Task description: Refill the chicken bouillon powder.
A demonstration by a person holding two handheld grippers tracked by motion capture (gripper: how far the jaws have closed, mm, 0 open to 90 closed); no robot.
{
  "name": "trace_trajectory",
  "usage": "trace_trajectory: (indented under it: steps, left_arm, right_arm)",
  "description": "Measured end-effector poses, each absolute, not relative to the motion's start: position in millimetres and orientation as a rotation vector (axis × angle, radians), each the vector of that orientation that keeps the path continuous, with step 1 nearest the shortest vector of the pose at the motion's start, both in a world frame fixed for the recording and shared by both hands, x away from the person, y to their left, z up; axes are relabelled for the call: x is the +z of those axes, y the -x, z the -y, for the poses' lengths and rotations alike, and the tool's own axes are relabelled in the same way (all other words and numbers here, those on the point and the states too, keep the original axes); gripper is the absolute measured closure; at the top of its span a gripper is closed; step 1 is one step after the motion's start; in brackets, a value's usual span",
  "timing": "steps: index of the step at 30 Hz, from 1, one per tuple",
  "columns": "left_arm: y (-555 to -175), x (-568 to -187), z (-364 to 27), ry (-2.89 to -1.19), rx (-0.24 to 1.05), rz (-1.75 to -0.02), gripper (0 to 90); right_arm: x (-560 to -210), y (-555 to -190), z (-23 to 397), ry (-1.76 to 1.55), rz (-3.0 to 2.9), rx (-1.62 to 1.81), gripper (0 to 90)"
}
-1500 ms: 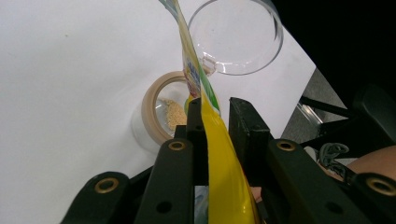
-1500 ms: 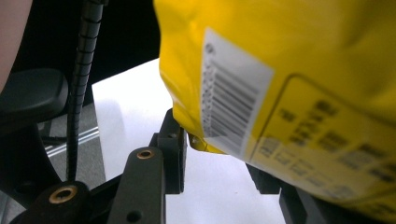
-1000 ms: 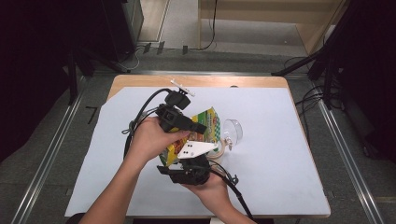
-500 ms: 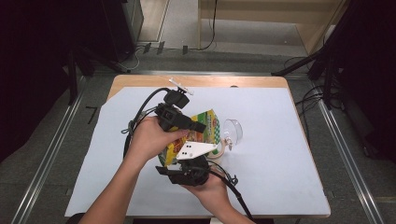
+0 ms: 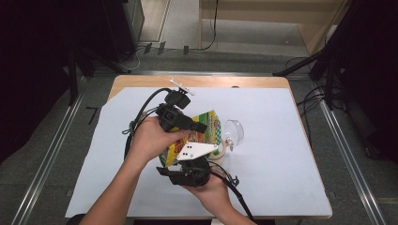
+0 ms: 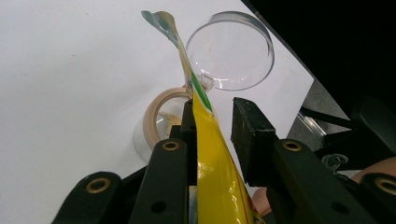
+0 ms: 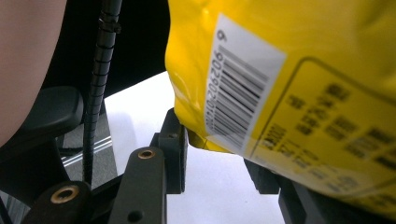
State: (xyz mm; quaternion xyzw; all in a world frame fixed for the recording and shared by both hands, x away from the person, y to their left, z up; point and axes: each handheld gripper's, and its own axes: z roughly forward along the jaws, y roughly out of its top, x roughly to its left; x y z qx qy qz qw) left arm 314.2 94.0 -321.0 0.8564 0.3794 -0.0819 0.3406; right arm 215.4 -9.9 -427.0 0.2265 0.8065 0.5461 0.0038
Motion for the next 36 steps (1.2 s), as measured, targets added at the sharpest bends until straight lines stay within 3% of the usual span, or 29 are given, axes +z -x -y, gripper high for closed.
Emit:
trace_trajectory:
  steps: [18, 22, 36]
  left_arm:
    - [-317.8, -323.2, -92.0, -2.23, -0.215, -0.981, 75.8]
    - [-317.4, -323.0, -92.2, -2.227, -0.221, -0.983, 75.8]
    - [-316.6, -321.4, -91.9, -2.227, -0.205, -0.977, 76.6]
  right_arm:
    - [-427.6, -216.4, 8.4, -0.69, -2.542, 1.666, 62.0]
    - [-427.3, -216.0, 8.7, -0.678, -2.529, 1.659, 66.6]
    - [-427.1, -215.7, 8.5, -0.683, -2.522, 1.67, 67.2]
